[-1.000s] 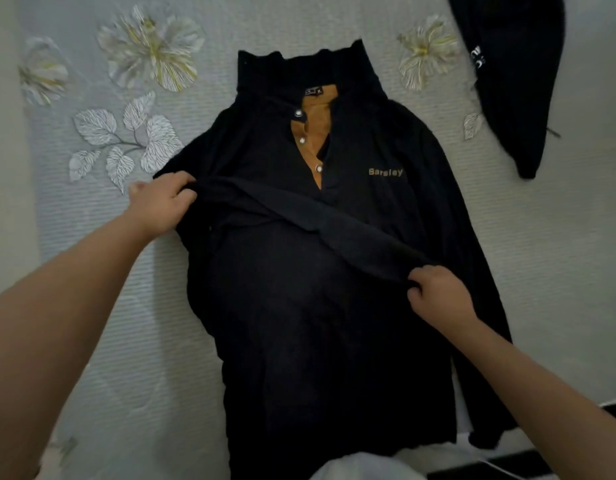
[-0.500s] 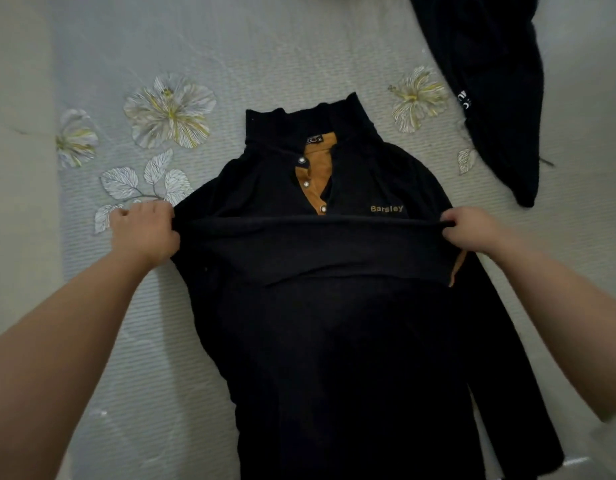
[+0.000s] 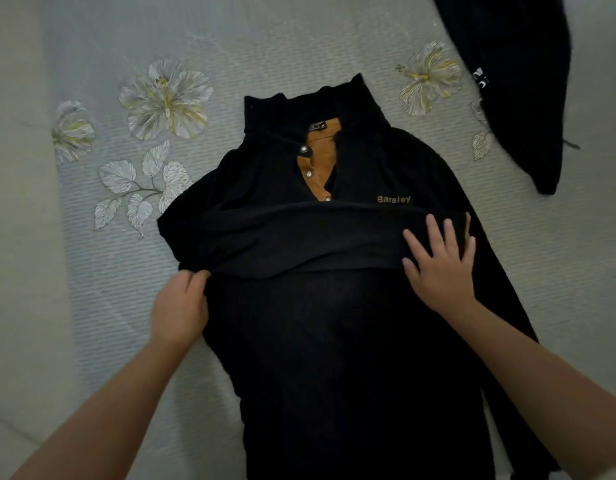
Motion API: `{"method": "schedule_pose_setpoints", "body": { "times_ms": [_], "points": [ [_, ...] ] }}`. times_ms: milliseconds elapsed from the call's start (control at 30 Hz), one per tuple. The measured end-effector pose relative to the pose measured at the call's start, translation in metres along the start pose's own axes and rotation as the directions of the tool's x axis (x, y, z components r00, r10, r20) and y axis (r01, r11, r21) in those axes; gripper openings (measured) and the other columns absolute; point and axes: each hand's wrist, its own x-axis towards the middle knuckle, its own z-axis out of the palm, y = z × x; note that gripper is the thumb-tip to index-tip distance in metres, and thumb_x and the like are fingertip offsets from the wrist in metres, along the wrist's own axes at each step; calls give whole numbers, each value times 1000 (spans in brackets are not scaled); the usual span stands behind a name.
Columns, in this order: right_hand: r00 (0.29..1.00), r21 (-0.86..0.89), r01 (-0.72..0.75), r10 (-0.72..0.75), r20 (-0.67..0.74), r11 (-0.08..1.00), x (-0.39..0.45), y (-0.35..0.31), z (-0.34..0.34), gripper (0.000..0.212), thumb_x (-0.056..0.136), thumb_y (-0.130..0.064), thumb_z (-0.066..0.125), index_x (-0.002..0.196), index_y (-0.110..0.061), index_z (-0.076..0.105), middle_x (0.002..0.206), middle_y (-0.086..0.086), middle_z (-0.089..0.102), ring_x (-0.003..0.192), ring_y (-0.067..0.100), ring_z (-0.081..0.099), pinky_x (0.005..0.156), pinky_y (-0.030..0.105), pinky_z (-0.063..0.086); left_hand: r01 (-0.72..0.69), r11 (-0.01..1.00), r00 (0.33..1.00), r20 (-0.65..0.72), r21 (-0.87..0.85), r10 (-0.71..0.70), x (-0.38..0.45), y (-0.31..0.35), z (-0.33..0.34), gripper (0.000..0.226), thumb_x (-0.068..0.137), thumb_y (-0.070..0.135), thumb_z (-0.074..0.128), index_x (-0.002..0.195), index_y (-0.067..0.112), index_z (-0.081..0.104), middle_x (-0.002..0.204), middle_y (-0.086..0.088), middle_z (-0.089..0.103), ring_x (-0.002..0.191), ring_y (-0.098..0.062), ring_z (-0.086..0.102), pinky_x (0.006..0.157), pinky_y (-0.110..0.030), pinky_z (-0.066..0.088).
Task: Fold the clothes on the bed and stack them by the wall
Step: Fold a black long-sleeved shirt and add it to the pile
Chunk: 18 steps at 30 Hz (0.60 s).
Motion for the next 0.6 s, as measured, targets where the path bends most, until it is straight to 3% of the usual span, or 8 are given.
{"method": "schedule_pose_setpoints", "body": {
  "times_ms": [67,167,300,400,500,600],
  "points": [
    [999,-14,7,-6,32,1000,4,2,2,48,88,-26,59,134,-18,46,149,17,28,138,40,21,105,67,9,-99,991,995,4,86,99,-1,-14,-9,43,69,13,32,80,-10,67,60,-23,57,49,-37,57,44,-40,46],
    [994,-47,-3,8,107,999,11,3,4,51,93,-34,48,141,-24,34,154,10,17,143,33,9,107,64,2,-153,959,988,15,238,154,-7,-26,-11,38,68,12,34,73,-4,68,62,-21,57,55,-36,58,50,-41,46],
    [978,-50,-14,24,207,999,16,6,-1,53,96,-42,35,145,-31,18,157,2,1,144,26,-5,110,58,-4,126,946,975,137,299,-173,0,-11,-4,21,77,-2,52,95,-4,63,97,-25,55,98,-38,49,81,-43,31],
    [994,112,-35,23,110,993,6,14,-14,50,96,-32,41,144,-21,29,155,7,13,144,27,2,111,57,-1,184,934,968,108,307,-226,4,6,-5,17,76,5,57,88,-6,62,103,-24,52,101,-37,45,84,-43,27],
    [970,249,-227,242,-34,942,-32,37,-23,50,91,-17,52,137,-5,39,147,17,31,140,32,18,110,54,10,70,980,997,8,185,-73,-10,36,-6,15,65,0,55,76,-8,62,94,-30,57,85,-45,54,72,-49,41],
    [873,174,-488,485,63,855,-92,71,-18,54,86,-19,59,133,1,42,135,23,45,130,35,35,106,54,23,-203,976,977,-48,80,208,-31,72,4,30,64,2,53,88,-10,65,101,-34,60,89,-51,59,71,-55,49]
  ]
}}
